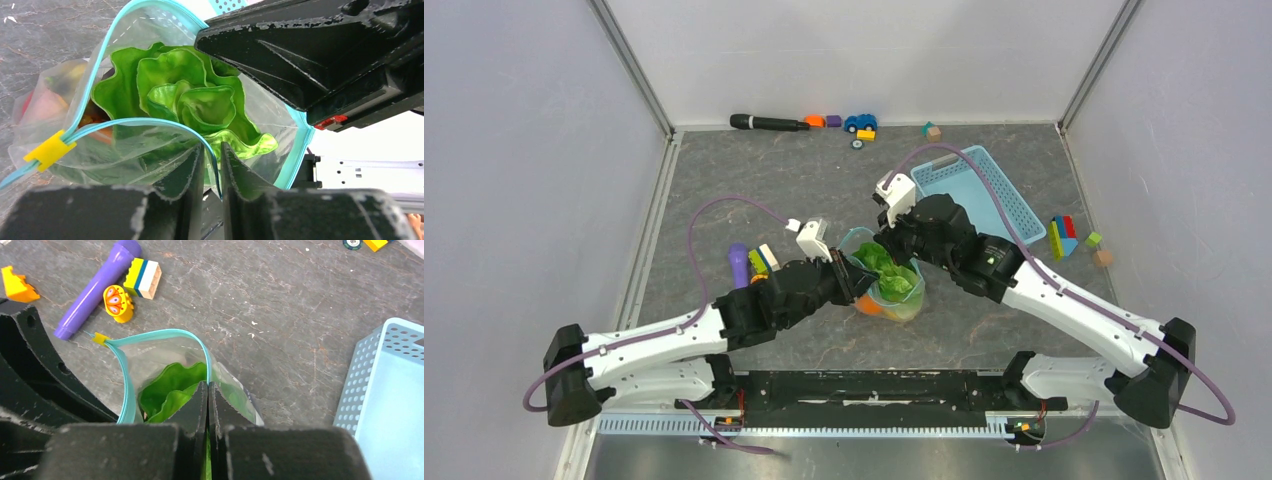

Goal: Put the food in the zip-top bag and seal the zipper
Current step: Adjust the zipper food storage bag at the center of the board, then zip the zipper food storage bag at the center of the board.

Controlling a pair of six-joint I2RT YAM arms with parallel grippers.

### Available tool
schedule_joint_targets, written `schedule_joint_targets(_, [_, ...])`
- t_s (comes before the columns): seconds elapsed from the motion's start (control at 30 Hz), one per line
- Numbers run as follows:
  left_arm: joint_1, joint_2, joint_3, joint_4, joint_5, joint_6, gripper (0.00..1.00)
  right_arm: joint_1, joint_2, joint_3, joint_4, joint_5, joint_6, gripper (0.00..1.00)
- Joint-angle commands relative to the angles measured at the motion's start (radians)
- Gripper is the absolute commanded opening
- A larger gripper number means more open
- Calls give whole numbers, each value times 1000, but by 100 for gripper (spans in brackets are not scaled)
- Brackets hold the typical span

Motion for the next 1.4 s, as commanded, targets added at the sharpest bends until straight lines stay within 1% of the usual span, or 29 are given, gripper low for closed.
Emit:
schedule_joint_targets(0.0, [-21,17,28,110,-80,-8,29,-31,7,28,2,13,-69,0])
schedule_joint_targets(0.03, [-24,11,28,107,-80,9,35,-44,8,20,4,5,-72,0])
schedule_joint_targets(0.1, [-26,-13,25,104,-67,70,50,-78,6,3,18,-22,-79,0])
schedule_joint_targets(0.13, [-26,-28,26,92,-56,99,60,-90,2,-8,28,-40,-87,0])
schedule_joint_targets(0.2, [-26,-67,41,52,-23,182,76,-107,-6,-22,52,-63,-102,0])
schedule_joint_targets(0.27, [-26,-118,63,-39,15,285,98,-125,-9,-24,50,-67,-103,0])
schedule_joint_targets(0.3, [-25,-140,80,-87,49,336,100,-132,-9,-25,50,-67,-103,0])
schedule_joint_targets(0.33, [-25,-165,97,-157,77,397,100,-143,-10,-26,50,-89,-132,0])
schedule_joint_targets(0.37, [-26,-188,117,-243,75,446,100,-152,-11,-28,51,-105,-140,0])
schedule_joint_targets(0.43, [-25,-234,138,-363,-41,471,100,-171,-13,-32,54,-128,-150,0])
schedule_joint_targets(0.47, [-25,-258,133,-393,-115,486,100,-181,-12,-35,58,-149,-156,0])
schedule_joint_targets(0.5, [-22,-292,114,-397,-166,510,100,-191,-13,-37,63,-162,-158,0])
schedule_joint_targets(0.53, [-17,-323,90,-377,-181,552,100,-199,-14,-39,66,-170,-160,0])
schedule_joint_targets(0.6, [4,-386,45,-345,-155,616,100,-214,-15,-40,67,-191,-168,0])
schedule_joint_targets(0.7, [69,-406,16,-335,-131,676,100,-233,-12,-46,67,-215,-168,0])
schedule_joint_targets(0.77, [139,-385,-4,-292,-21,707,100,-239,-10,-53,68,-228,-168,0])
schedule_joint_targets(0.9, [340,-274,-24,-166,237,728,100,-252,-8,-53,70,-251,-170,0])
schedule_joint_targets(0.97, [429,-214,-47,-79,371,747,100,-259,-6,-50,69,-258,-169,0])
schedule_joint_targets(1.0, [469,-185,-65,-10,437,755,100,-260,-7,-50,69,-268,-169,0])
schedule_joint_targets(1.1, [551,-120,-99,169,637,771,100,-262,-4,-47,70,-292,-165,0])
schedule_joint_targets(1.17, [586,-82,-116,254,745,793,100,-262,-4,-44,69,-299,-164,0])
schedule_joint_targets(1.27, [640,-32,-122,332,871,798,94,-263,-7,-43,68,-299,-166,0])
schedule_joint_targets(1.37, [678,10,-125,381,969,797,86,-264,-5,-44,69,-303,-165,0])
